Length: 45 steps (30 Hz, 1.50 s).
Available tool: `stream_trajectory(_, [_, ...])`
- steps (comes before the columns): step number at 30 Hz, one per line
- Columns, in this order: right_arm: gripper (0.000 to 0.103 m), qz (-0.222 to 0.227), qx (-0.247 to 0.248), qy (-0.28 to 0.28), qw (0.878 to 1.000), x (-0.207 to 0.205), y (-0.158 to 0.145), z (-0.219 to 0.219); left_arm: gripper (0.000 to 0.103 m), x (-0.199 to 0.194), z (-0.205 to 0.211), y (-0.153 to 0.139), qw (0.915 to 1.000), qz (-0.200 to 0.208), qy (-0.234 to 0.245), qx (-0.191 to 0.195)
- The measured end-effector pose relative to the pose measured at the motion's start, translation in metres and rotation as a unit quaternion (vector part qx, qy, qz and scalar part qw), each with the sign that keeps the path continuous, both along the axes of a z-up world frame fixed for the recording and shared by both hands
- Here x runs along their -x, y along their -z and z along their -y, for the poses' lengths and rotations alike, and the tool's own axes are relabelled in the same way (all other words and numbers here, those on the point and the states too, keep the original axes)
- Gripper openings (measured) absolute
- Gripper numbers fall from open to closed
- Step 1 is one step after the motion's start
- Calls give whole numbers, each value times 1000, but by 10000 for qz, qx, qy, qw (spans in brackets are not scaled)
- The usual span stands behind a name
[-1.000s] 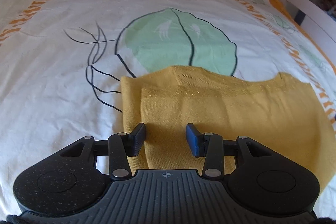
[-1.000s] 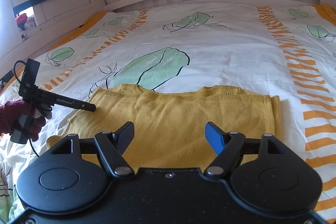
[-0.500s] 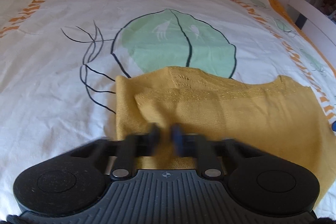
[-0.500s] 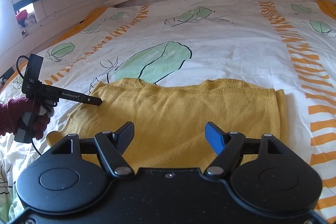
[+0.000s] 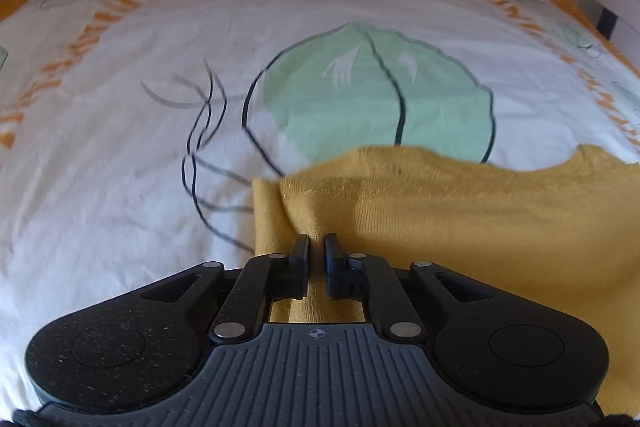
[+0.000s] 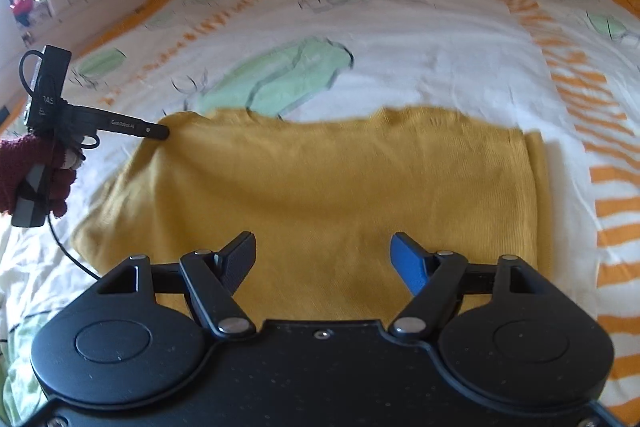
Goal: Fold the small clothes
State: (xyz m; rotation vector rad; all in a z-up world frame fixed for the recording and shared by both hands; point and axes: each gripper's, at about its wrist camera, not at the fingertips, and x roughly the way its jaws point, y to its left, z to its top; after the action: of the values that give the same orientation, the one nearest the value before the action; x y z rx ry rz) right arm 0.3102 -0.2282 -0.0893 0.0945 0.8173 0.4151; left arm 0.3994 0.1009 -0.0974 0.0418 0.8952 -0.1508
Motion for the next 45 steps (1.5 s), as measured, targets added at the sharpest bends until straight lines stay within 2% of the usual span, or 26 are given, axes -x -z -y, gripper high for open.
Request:
stream_trajectory(2, [77,-97,99,7,9999,-1,5,-2,14,3,-2,0,10000,46,24,-19])
stream_trajectory(3, [78,-96,155,-8,9998,-1,7,-3,24,4,-3,-3,10000,36,-17,-59])
stream_trajectory(4, [78,-80,223,-32,9997,0,7,-5,27,6,-5,-7,9999,29,-63,-96])
stream_trajectory(8, [85,-44,438,-138,9989,4,8,-13,31,30,-8,-27,9999,153,33,-45])
stream_trajectory(13, [87,-5,533,-171,9984,6,8,-16,37,79,-1,-39,9991,252,347,-39])
stream_trajectory(16, [87,-3,512,-150,9986,5,9,-16,41,99,14,-33,9976,210,643,-158])
stream_trajectory(20, [85,122,734,-20,9972,5,9,-14,41,117,27,-3,9933,-111,986,-592])
stream_trajectory(22, [85,260,1095,142,9935,4,10,-11,41,127,19,2,9947,40,906,-485])
stream_trajectory(24, [87,324,1256,279,9912,0,13,-4,41,131,11,2,9964,2,777,-353])
stream_trajectory(27, [93,271,1126,474,9921,-5,16,6,44,137,2,3,9973,-62,661,-305])
stream_trajectory(32, [96,291,795,801,9932,-1,12,13,47,140,-15,5,9989,-22,360,296])
stream_trajectory(34, [97,393,571,958,9930,4,1,14,58,142,-17,7,9980,26,375,504])
stream_trajectory(36, [100,547,454,924,9932,9,-11,8,89,141,-16,8,9961,-38,557,678])
stream_trajectory(37, [103,611,495,870,9931,10,-17,2,94,141,-14,8,9957,-83,632,677])
stream_trajectory(40, [103,702,666,625,9933,9,-27,-22,97,142,-6,10,9963,-41,688,515])
stream_trajectory(45, [103,546,1079,184,9925,-3,-20,-64,97,139,-11,10,9965,-41,389,744])
